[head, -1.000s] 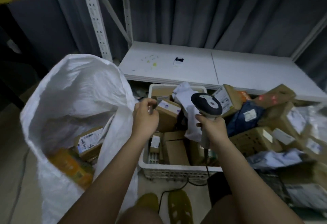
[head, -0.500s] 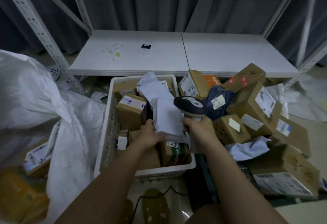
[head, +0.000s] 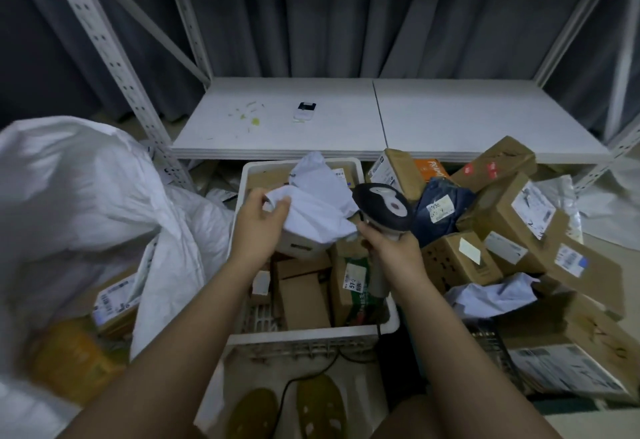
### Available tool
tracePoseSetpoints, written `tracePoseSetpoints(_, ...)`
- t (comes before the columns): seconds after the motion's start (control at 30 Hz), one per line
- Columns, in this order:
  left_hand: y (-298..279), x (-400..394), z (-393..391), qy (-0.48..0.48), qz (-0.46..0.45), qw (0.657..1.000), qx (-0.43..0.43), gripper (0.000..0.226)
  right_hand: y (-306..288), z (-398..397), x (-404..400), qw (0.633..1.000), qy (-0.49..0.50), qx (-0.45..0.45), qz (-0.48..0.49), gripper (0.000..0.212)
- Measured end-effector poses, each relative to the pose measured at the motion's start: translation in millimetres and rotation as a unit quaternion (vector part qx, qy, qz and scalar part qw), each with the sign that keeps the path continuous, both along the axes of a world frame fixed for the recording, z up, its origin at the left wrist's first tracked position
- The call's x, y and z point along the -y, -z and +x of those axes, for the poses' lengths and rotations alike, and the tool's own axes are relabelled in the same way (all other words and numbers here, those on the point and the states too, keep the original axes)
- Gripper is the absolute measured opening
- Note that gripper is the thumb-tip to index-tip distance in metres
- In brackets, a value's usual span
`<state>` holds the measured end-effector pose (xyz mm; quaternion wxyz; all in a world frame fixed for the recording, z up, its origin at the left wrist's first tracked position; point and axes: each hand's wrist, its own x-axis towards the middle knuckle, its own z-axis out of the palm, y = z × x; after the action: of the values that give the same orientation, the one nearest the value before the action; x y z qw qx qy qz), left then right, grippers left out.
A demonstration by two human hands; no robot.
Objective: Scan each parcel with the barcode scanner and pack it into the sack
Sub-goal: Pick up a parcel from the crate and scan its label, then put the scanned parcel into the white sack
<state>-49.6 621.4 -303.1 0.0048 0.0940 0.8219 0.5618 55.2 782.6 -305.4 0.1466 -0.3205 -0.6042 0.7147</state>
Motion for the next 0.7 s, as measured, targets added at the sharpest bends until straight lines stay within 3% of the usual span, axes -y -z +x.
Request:
tracePoseSetpoints(0.13, -21, 29, 9, -0.101, 0.052, 0.993, 0.012, 0.018, -15, 0, 30, 0.997, -0.036, -0.062, 0.025, 0.055)
tracePoseSetpoints(0.27, -18, 50, 15, -0.152, 0.106, 0.98, 0.075, 0.015, -23, -9, 58, 0.991, -0.088, -0.102, 0.02, 0.045)
tracePoseSetpoints(0.47, -21, 79, 17, -0.082, 0.144, 0.972, 0.164, 0.039, -21, -31, 81, 0.992, -0.077, -0.097, 0.021, 0.036)
tracePoseSetpoints(0.53, -24, 85, 21, -0.016, 0.164, 0.972, 0.169, 0.031, -17, -39, 84, 0.996, -0.05, -0.07, 0.022, 0.038)
tracePoseSetpoints(0.6, -17, 91, 21, 0.021, 0.148, 0.975, 0.162, 0.048, -14, -46, 86, 0.998, -0.041, -0.05, 0.023, 0.038)
tracePoseSetpoints(0.7, -14, 98, 16, 0.002, 0.137, 0.981, 0.137, 0.064, -15, -50, 88, 0.997, -0.048, -0.044, 0.037, 0.025)
